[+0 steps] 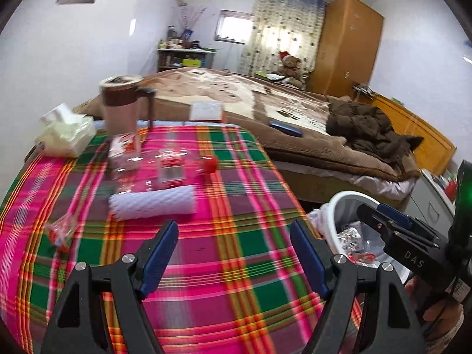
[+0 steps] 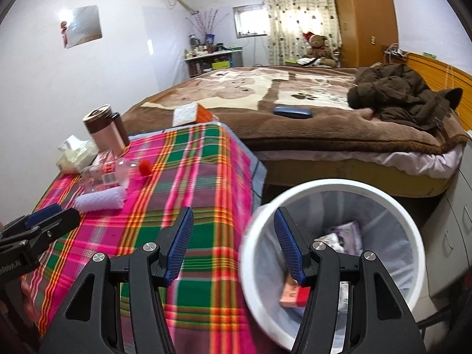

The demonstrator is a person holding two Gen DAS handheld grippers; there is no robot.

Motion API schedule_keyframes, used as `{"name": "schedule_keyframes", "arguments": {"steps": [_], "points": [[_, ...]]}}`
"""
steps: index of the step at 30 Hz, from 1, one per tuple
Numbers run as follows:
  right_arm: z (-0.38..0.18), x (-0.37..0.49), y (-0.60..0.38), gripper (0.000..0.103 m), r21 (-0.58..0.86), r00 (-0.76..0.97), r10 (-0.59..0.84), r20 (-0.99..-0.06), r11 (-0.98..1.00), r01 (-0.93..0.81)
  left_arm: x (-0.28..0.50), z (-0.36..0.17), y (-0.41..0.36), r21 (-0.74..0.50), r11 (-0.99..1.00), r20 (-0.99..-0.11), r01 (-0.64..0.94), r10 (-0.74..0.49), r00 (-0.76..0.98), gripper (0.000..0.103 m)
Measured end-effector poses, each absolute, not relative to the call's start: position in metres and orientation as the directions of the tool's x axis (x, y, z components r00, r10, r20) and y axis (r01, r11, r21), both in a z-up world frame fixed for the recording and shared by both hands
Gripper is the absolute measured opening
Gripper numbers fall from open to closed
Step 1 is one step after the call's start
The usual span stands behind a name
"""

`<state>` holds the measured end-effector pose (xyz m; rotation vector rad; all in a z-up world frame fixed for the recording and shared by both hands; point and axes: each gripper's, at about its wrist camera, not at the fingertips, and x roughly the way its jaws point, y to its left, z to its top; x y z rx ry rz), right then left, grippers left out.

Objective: Collect trash
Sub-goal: 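Move both open grippers back over the cluttered table, then move the left gripper to the orange-lidded clear cup while the right gripper reaches the white foam sleeve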

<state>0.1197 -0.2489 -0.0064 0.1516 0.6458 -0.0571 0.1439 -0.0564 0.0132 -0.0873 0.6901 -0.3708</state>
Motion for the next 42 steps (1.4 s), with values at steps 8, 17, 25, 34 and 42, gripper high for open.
{"name": "schedule_keyframes", "arguments": {"steps": [8, 17, 25, 34, 42], "points": [[-0.009, 0.137, -0.218, 0.058, 0.116, 0.789, 0.051, -0.613, 0.993, 0.026, 0.151, 0.008, -0.011, -0.198, 0.959, -0.617, 0.205, -0.284, 0.734, 0.080], [-0.011, 0.165, -0.177, 0.058, 0.082, 0.768, 0.126, -0.628, 0.992, -0.095, 0.166, -0.007, 0.045, -0.181, 0.980, -0.648, 0.085, -0.183, 0.739, 0.080], [-0.012, 0.191, -0.146, 0.058, 0.040, 0.750, 0.179, -0.637, 0.979, -0.200, 0.182, -0.021, 0.079, -0.162, 0.987, -0.681, 0.005, -0.116, 0.724, 0.080], [-0.010, 0.222, -0.131, 0.058, 0.065, 0.736, 0.240, -0.633, 0.964, -0.258, 0.201, -0.039, 0.097, -0.155, 0.988, -0.716, -0.022, -0.097, 0.691, 0.080], [-0.027, 0.227, -0.112, 0.058, 0.109, 0.667, 0.333, -0.666, 0.928, -0.355, 0.211, -0.053, 0.105, -0.140, 0.990, -0.747, -0.034, -0.084, 0.659, 0.080]]}}
